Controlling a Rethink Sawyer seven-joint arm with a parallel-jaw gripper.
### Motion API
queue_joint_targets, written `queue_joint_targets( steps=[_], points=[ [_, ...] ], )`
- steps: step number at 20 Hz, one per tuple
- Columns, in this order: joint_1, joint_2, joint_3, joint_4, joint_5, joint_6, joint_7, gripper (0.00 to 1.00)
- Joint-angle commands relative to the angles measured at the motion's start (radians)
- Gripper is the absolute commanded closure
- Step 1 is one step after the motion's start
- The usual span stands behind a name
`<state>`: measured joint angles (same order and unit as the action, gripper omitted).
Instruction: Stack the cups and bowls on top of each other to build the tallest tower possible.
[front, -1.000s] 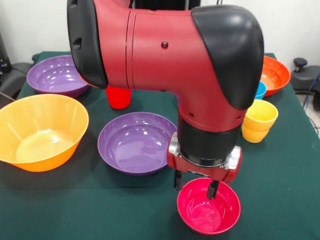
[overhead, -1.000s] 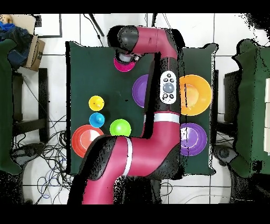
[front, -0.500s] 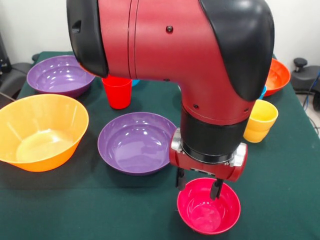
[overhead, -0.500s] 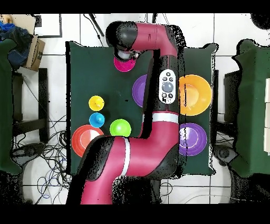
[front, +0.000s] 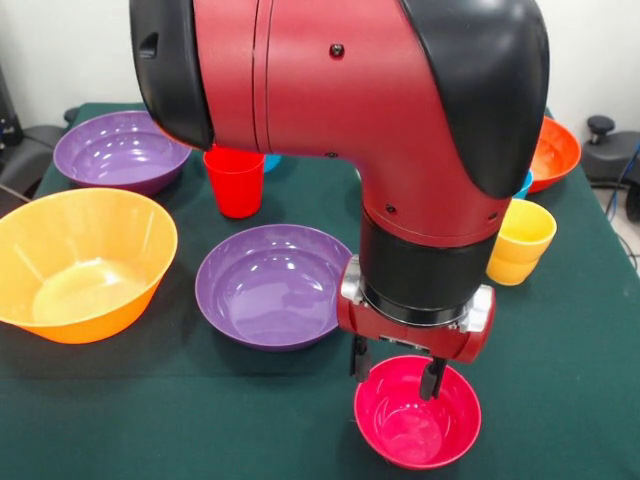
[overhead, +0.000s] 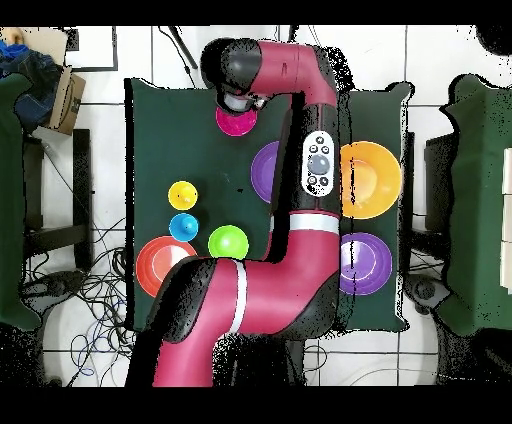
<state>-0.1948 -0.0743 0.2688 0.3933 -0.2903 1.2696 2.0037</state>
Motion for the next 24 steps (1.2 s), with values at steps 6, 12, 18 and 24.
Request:
queue_joint_targets(
  steps=[6, 12, 18, 24],
  points=[
    [0.016, -0.077, 0.002, 0.185, -0.001, 0.032, -0.176, 0.0],
    [0.014, -0.117, -0.01, 0.259, 0.007, -0.001, -0.152, 0.0],
    [0.011, -0.132, -0.012, 0.294, 0.004, -0.024, -0.149, 0.0],
    [0.006, -0.149, -0.012, 0.333, -0.004, -0.051, -0.149, 0.0]
  ],
)
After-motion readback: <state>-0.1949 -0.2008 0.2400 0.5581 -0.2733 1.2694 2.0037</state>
